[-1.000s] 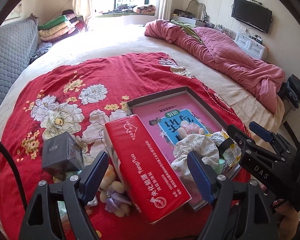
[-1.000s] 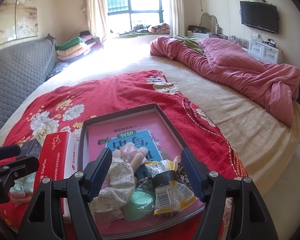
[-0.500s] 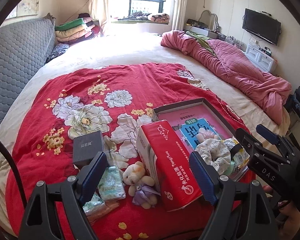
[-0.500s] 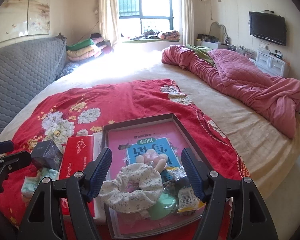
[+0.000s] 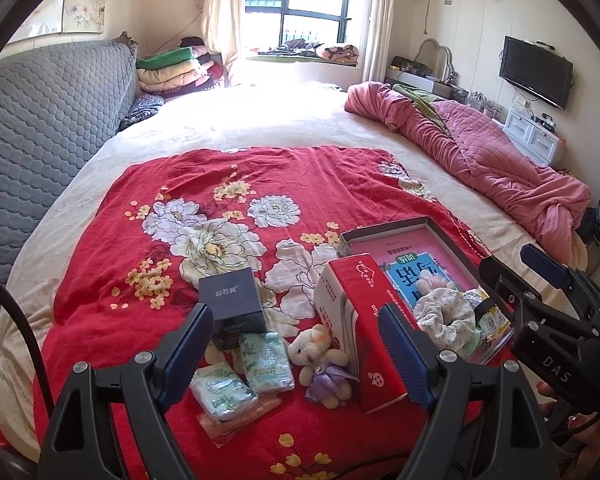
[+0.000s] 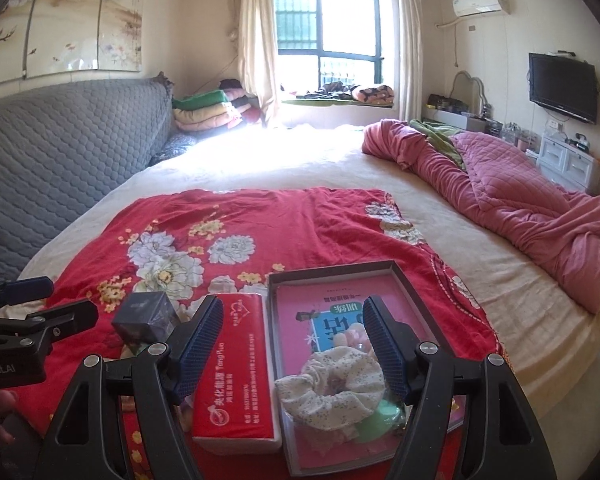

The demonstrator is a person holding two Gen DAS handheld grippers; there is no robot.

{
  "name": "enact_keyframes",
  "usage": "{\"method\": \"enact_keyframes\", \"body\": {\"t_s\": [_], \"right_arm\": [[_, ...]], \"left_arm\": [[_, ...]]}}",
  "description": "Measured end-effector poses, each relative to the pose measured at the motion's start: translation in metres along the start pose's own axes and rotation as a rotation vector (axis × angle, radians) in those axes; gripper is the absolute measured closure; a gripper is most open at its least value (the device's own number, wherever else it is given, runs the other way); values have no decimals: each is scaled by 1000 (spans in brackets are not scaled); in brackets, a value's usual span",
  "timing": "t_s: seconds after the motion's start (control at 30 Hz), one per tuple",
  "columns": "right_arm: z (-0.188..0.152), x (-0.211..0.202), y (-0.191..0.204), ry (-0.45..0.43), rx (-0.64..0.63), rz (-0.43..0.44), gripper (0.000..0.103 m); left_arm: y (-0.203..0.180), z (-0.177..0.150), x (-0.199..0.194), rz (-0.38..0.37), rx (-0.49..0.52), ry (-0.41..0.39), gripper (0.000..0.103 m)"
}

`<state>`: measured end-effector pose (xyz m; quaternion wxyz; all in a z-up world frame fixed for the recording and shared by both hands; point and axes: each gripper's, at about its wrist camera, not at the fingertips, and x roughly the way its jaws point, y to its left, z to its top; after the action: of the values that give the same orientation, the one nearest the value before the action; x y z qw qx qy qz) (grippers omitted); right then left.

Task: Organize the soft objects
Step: 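Move both open tools back toward the items beside the red tissue box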

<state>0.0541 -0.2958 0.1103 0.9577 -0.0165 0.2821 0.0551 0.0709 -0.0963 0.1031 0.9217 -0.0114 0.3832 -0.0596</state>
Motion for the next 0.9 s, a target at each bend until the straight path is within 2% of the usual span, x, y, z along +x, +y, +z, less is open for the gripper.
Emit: {"method": "enact_keyframes", "body": {"t_s": [0.5, 0.9], "right_arm": [[19, -26, 78, -38, -124, 116, 29], [16, -27, 125, -18, -216, 179, 29]], "left_arm": [[81, -13, -31, 106, -99, -18, 19], [115, -32, -39, 149, -133, -1, 19]]}}
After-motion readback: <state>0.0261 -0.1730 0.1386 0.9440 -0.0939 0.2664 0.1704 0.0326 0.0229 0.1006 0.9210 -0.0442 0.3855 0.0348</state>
